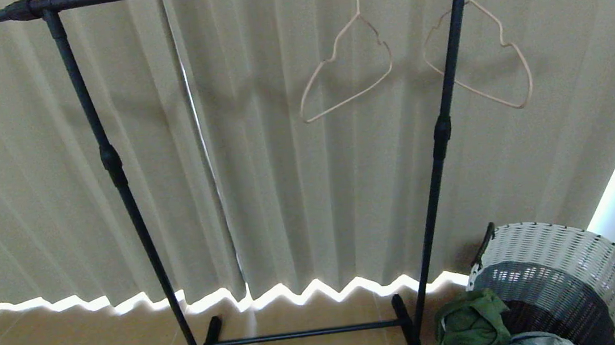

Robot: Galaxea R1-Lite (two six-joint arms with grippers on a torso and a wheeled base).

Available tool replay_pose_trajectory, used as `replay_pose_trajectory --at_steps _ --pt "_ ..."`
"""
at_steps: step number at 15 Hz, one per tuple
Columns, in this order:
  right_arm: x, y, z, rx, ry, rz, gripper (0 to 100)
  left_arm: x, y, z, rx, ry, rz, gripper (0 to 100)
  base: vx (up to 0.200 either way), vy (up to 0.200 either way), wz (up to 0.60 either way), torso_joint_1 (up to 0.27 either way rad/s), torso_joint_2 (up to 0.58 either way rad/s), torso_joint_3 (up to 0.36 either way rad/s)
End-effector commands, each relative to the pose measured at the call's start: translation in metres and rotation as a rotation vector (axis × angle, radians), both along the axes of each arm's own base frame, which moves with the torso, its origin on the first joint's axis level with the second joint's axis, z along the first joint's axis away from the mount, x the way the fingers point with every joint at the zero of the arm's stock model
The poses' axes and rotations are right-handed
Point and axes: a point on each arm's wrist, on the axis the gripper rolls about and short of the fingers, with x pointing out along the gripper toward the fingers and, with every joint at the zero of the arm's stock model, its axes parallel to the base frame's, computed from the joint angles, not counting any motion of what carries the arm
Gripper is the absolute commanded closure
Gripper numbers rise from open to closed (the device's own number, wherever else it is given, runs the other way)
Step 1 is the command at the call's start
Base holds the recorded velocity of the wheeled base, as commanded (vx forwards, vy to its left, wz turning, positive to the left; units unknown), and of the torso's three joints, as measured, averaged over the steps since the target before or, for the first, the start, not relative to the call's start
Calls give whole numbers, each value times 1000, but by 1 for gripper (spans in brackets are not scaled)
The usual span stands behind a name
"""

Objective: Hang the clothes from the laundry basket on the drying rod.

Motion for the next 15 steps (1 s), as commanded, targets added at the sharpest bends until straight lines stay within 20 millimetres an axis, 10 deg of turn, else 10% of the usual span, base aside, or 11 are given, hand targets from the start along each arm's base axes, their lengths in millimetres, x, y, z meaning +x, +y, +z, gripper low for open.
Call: replay_pose_trajectory --at_steps 1,15 --pt "0 0 0 0 0 0 0 0 0 0 0 0 0 0 0 0 0 0 0 0" --pt "0 0 0 3 -2 0 0 0 0 0 0 -2 0 0 86 0 0 1 1 1"
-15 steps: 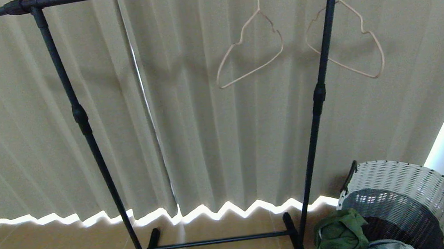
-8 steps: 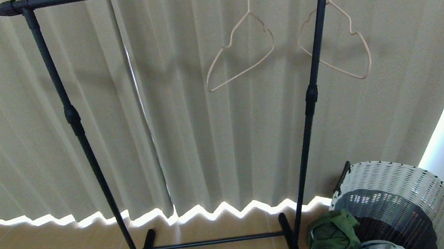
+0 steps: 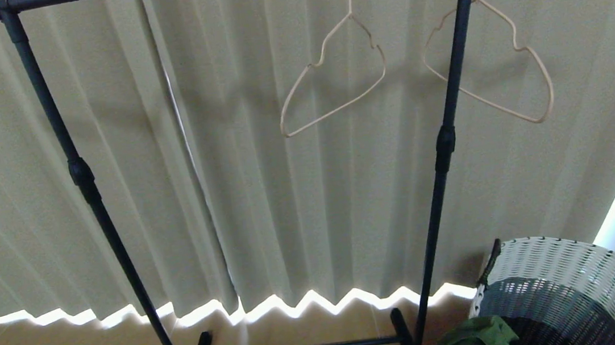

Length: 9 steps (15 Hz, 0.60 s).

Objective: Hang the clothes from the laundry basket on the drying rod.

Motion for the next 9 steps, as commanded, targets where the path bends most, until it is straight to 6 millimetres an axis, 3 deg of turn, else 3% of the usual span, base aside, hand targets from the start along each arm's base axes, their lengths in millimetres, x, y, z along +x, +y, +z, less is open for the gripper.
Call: replay_pose_trajectory --at_steps 1,9 --pt "0 0 0 1 0 0 0 0 0 0 -1 1 2 0 0 0 0 0 0 0" --pt "0 0 0 -3 5 8 0 0 0 0 -1 1 1 0 0 0 0 0 0 0"
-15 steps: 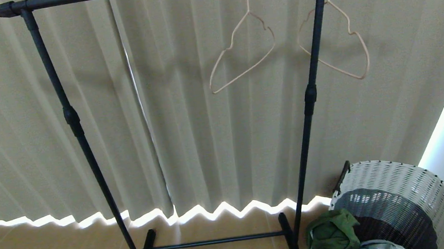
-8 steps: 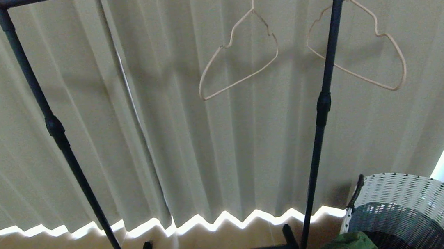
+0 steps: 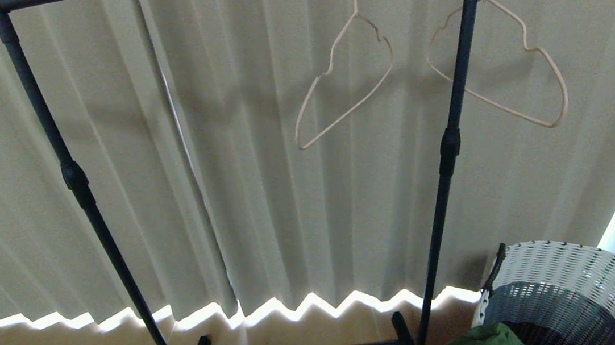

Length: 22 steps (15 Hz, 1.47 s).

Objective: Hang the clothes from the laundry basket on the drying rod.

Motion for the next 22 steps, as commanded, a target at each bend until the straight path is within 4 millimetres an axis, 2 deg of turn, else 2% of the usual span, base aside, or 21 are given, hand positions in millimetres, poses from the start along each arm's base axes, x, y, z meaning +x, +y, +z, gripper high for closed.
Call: replay_pose_trajectory --at_steps 1,3,5,11,16,18,22 --pt "0 1 1 -3 -2 23 0 0 0 0 0 0 0 0 0 0 0 0 0 0" --pt "-1 2 3 -72 49 100 0 0 0 0 0 0 0 0 0 0 0 0 0 0" --pt "5 2 10 -156 188 117 0 0 0 0 0 0 0 0 0 0 0 0 0 0" --pt "56 2 12 -224 729 187 0 0 0 0 0 0 0 0 0 0 0 0 0 0" --pt "93 1 16 -310 919 233 0 0 0 0 -1 -1 0 0 0 0 0 0 0 0" --pt "103 0 9 -339 1023 266 0 0 0 0 0 0 0 0 0 0 0 0 0 0" --pt "121 0 -3 -358 1121 311 0 0 0 0 -1 -1 0 0 0 0 0 0 0 0"
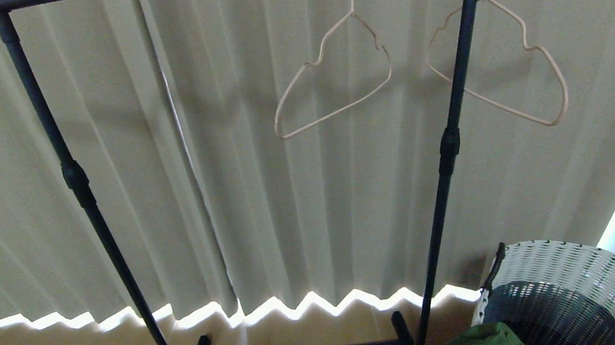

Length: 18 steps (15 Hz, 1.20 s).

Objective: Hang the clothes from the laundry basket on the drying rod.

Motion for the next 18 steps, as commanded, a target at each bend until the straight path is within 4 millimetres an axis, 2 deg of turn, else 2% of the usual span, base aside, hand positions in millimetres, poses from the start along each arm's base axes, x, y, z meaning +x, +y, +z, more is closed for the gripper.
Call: replay_pose_trajectory --at_steps 1,5,11,18 --pt "14 0 -15 2 137 16 0 0 0 0 0 -1 0 0 0 0 0 0 0 0" --pt "27 1 -27 3 218 24 0 0 0 0 -2 -2 0 0 0 0 0 0 0 0" --pt "29 1 -29 -31 245 93 0 0 0 0 -5 -3 2 0 0 0 0 0 0 0" --pt "53 1 -59 -54 378 122 0 0 0 0 -5 -3 2 0 0 0 0 0 0 0"
